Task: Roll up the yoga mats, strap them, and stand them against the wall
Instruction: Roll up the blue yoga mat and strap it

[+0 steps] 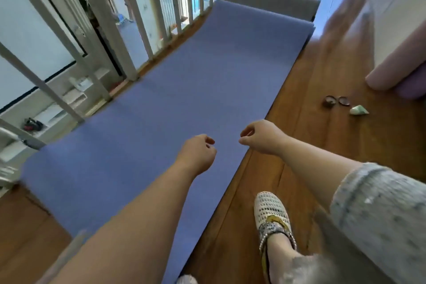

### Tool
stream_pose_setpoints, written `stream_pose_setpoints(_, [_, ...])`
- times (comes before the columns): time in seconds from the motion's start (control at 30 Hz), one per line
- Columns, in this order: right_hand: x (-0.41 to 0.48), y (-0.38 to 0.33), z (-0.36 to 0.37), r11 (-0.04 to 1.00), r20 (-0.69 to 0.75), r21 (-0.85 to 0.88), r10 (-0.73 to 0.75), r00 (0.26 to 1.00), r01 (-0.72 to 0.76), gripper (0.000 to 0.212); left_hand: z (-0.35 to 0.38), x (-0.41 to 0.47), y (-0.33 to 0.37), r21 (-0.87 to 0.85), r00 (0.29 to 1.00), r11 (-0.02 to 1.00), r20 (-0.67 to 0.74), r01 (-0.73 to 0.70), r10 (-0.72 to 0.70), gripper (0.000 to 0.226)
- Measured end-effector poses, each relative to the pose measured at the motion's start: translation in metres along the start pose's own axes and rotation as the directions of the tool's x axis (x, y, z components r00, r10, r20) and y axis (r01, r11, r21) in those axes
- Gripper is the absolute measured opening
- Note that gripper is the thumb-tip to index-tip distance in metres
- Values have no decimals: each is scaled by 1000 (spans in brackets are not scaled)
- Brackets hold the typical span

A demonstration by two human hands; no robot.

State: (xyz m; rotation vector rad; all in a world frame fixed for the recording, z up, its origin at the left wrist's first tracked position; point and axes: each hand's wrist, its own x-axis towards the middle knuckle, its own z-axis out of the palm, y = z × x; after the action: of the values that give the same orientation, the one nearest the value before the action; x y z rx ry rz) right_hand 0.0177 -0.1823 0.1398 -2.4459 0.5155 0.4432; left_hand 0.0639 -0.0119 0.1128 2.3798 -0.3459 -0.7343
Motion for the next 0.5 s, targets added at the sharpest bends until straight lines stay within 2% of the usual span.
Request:
stream_pose_setpoints(0.1, [45, 26, 37, 992, 117, 5, 126, 985, -128, 38, 48, 33, -45, 177, 992, 982, 93, 69, -87, 37])
stream_pose_setpoints(0.23, [89, 51, 74, 921, 221, 151, 323, 920, -360, 46, 99, 59, -90, 361, 972, 928, 169, 92, -162, 44])
stream_pose_setpoints(0.37, [107, 74, 113, 782, 317, 308, 453, 833, -542, 52, 133, 64, -120, 503, 973, 861, 149, 80, -178, 69])
stream_pose_setpoints(0.5, [117, 82, 148, 579, 407, 529, 468, 784, -620, 55, 154, 61, -134, 594, 957, 802, 192, 61, -216, 101])
